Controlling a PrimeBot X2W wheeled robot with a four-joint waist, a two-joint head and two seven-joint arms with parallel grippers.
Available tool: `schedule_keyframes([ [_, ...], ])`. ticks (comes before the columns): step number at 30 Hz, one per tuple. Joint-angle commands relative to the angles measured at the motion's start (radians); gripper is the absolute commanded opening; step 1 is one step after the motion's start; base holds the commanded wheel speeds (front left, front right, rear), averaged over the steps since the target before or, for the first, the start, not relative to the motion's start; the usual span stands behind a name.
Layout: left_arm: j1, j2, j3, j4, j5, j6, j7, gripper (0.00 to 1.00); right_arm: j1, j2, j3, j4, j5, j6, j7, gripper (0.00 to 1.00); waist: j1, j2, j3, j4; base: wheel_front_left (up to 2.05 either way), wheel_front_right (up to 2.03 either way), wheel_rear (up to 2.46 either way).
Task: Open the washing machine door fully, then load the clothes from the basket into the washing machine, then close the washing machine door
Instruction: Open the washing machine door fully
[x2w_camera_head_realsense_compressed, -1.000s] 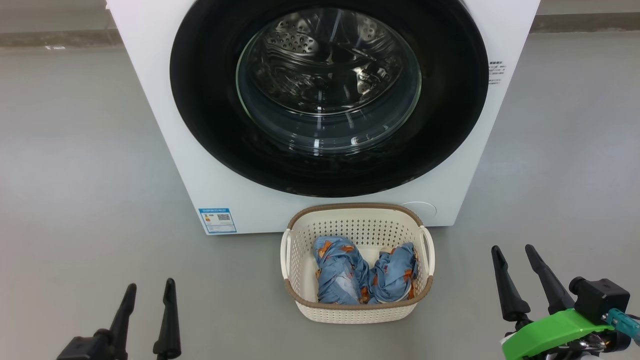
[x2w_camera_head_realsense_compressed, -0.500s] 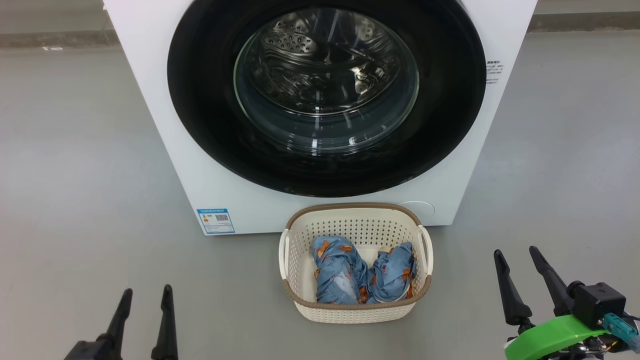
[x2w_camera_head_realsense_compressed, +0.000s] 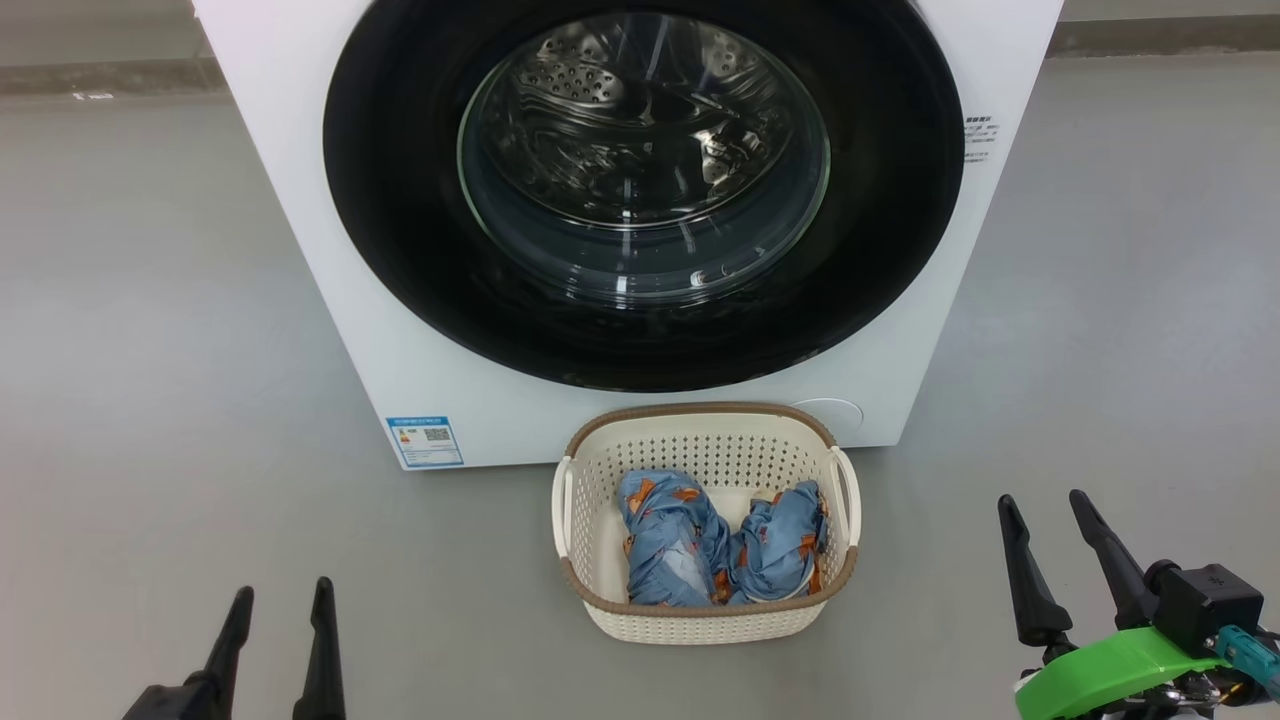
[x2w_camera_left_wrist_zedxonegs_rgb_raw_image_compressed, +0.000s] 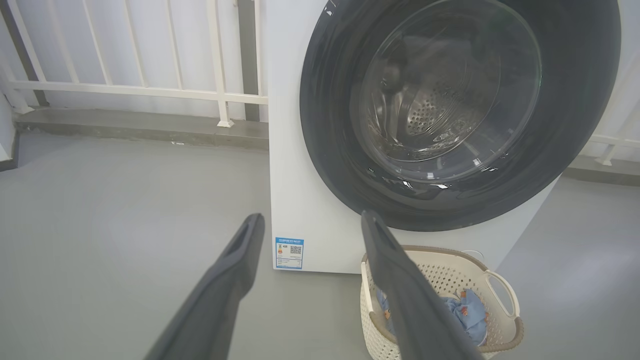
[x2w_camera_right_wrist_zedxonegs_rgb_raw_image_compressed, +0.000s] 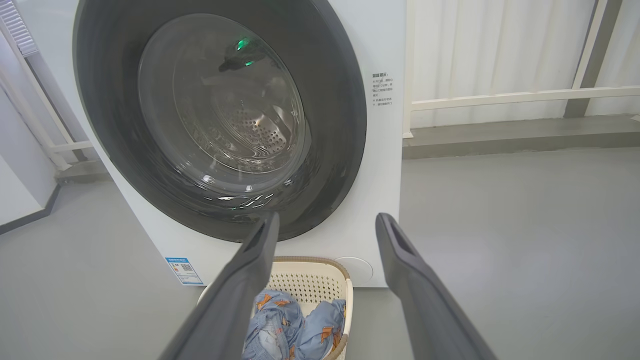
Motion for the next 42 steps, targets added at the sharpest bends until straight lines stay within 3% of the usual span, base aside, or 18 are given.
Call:
schedule_keyframes([
  [1, -0.045, 0.014, 0.039, -0.027, 0.021, 0.0, -0.014, 1.0, -0.006, -0.015, 0.017, -0.026, -0.013, 0.006, -0.012, 1.0, 0.0, -0.0001, 0.0, 0.0, 0.2, 0.2, -0.39],
  [11, -0.043, 0.006, 0.043, -0.036, 0.047, 0.0, -0.014, 1.0, -0.007, -0.011, 0.017, -0.028, -0.011, 0.006, -0.012, 1.0, 0.0, -0.0001, 0.002, -0.003, 0.63, 0.63, -1.26],
  [28, -0.047, 0.004, 0.04, -0.039, 0.048, 0.0, -0.014, 1.0, -0.01, -0.007, 0.023, -0.027, -0.008, 0.006, -0.012, 1.0, 0.0, -0.0001, 0.004, -0.013, 1.22, 1.22, -2.43],
  [42, -0.047, 0.003, 0.026, -0.055, 0.001, 0.0, -0.014, 1.0, -0.011, -0.009, 0.02, -0.027, -0.003, 0.006, -0.012, 1.0, 0.0, -0.0001, 0.004, -0.016, 0.82, 0.82, -1.64],
])
